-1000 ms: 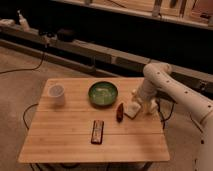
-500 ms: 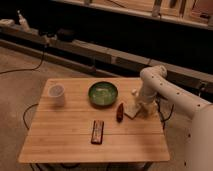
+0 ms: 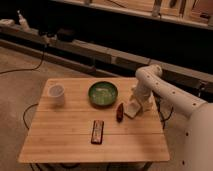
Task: Place the white sponge in the ceramic cup
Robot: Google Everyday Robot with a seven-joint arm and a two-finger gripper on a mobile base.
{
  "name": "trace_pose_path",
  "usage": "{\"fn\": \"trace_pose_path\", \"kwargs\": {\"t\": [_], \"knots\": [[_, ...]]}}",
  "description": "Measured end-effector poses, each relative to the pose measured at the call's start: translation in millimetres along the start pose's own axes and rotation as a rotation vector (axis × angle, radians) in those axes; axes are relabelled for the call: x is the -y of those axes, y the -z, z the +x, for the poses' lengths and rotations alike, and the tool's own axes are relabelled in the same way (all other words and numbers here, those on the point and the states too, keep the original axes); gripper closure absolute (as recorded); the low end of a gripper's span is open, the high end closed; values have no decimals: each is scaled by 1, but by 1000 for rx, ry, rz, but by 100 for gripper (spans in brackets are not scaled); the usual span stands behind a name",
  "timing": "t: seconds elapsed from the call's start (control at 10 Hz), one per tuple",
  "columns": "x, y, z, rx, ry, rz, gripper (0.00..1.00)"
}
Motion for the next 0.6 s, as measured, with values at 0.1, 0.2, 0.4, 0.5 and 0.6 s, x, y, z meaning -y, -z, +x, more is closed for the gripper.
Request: {"fn": "trace_pose_path", "kwargs": {"t": [0.1,0.2,0.4,0.5,0.6], "knots": [[-1,-3,-3,8,5,1,35],[-3,-9,-5,17,9,-2,35],[-5,-16,-5,21,5,-1,35],[-4,-20,-3,19,3,3,35],[-1,-22,-1,13,-6,6,35]]}}
